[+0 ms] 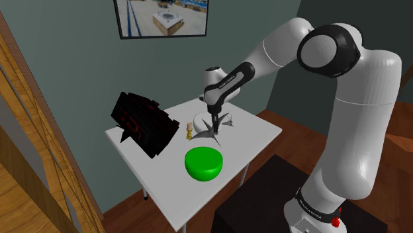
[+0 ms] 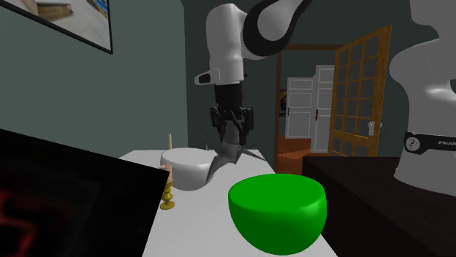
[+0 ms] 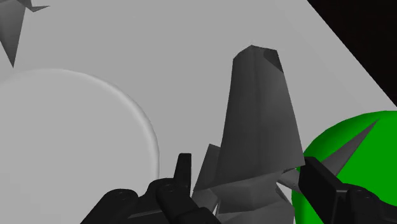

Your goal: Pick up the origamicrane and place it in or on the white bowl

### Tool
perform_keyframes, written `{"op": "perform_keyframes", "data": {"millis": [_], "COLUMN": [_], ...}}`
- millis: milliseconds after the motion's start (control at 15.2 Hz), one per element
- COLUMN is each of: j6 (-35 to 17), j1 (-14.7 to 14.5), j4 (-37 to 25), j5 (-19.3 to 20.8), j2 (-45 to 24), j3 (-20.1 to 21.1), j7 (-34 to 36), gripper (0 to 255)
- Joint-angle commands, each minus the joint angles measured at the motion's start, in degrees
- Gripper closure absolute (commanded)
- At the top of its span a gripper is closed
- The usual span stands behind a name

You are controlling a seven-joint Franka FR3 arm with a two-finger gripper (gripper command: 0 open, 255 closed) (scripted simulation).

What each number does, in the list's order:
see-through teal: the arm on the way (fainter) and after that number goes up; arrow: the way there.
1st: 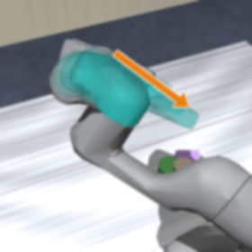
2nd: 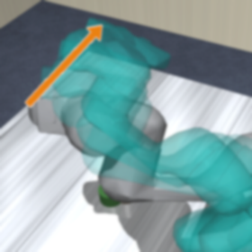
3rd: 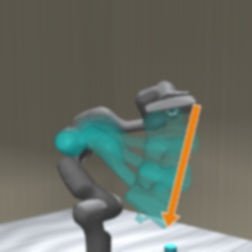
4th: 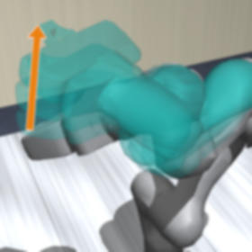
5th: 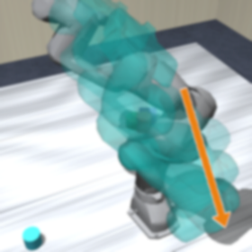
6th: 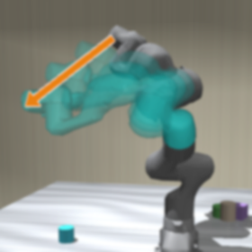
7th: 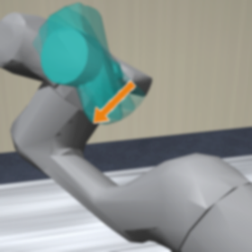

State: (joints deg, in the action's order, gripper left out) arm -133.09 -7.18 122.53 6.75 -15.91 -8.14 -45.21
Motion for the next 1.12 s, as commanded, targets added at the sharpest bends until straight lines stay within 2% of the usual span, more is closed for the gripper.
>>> {"op": "perform_keyframes", "data": {"millis": [0,858,1056], "j6": [1.37,10.32,11.80], "j1": [-0.10,-0.38,1.33], "j4": [-0.14,-3.02,-9.84], "j5": [0.06,0.29,-0.66], "j2": [1.22,7.34,2.29], "j3": [-0.01,-0.07,-0.98], "j7": [-0.01,-0.62,-3.81], "gripper": [255,255,255]}}
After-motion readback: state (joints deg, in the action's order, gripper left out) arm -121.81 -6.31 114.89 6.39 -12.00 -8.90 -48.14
